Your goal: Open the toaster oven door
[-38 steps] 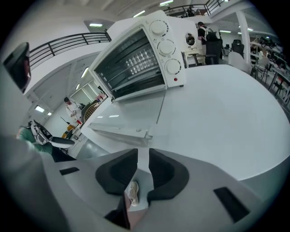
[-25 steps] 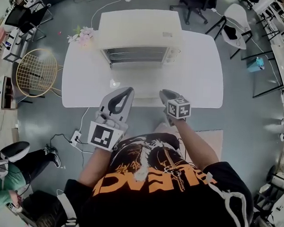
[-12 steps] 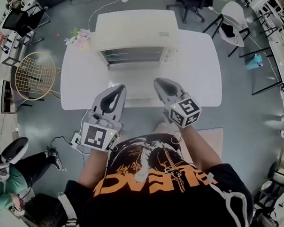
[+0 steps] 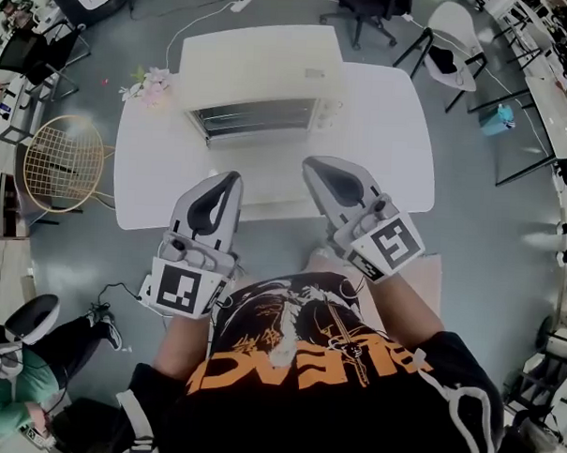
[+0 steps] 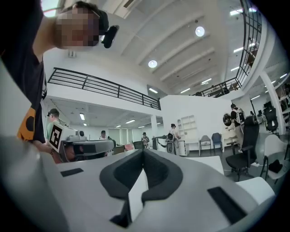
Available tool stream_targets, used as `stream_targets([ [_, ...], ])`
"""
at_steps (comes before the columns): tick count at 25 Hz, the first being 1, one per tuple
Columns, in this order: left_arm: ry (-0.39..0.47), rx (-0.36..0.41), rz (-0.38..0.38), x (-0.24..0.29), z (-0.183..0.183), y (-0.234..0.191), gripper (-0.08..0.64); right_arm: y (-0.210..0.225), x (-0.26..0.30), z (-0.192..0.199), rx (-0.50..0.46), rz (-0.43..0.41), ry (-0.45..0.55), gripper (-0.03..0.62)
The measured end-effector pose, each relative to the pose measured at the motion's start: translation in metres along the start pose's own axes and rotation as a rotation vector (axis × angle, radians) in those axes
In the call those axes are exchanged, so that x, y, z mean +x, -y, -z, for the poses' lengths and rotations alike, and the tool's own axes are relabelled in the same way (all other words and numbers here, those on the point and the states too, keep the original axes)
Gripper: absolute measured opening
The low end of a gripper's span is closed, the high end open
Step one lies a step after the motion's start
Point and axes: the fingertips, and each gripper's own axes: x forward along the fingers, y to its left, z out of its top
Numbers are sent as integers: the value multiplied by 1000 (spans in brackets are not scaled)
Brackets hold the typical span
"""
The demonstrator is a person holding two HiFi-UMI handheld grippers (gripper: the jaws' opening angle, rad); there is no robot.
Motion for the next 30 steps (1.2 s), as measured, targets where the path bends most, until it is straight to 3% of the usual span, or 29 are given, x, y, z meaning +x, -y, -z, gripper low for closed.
stream_targets([
  [5, 4, -34, -1, 1, -1, -1, 21, -4, 2, -14, -52, 18, 22, 14],
  [10, -21, -12, 10, 0, 11, -7, 20, -1, 5, -4, -58, 35, 4, 14],
  [13, -15, -49, 7, -2, 14, -6, 21, -7, 4, -4, -72, 25, 21, 14],
  [15, -15, -68, 14, -4, 14, 0, 21, -11, -3, 3, -73, 22, -17, 14],
  [18, -30, -40, 38, -3, 15, 3, 20, -11, -6, 12, -72, 21, -79, 14],
  [25, -11, -24, 60, 7, -4, 10, 20, -12, 1, -10, -96, 6, -22, 14],
  [30, -11, -44, 85, 6, -4, 17, 21, -13, -2, 8, -84, 17, -90, 14],
])
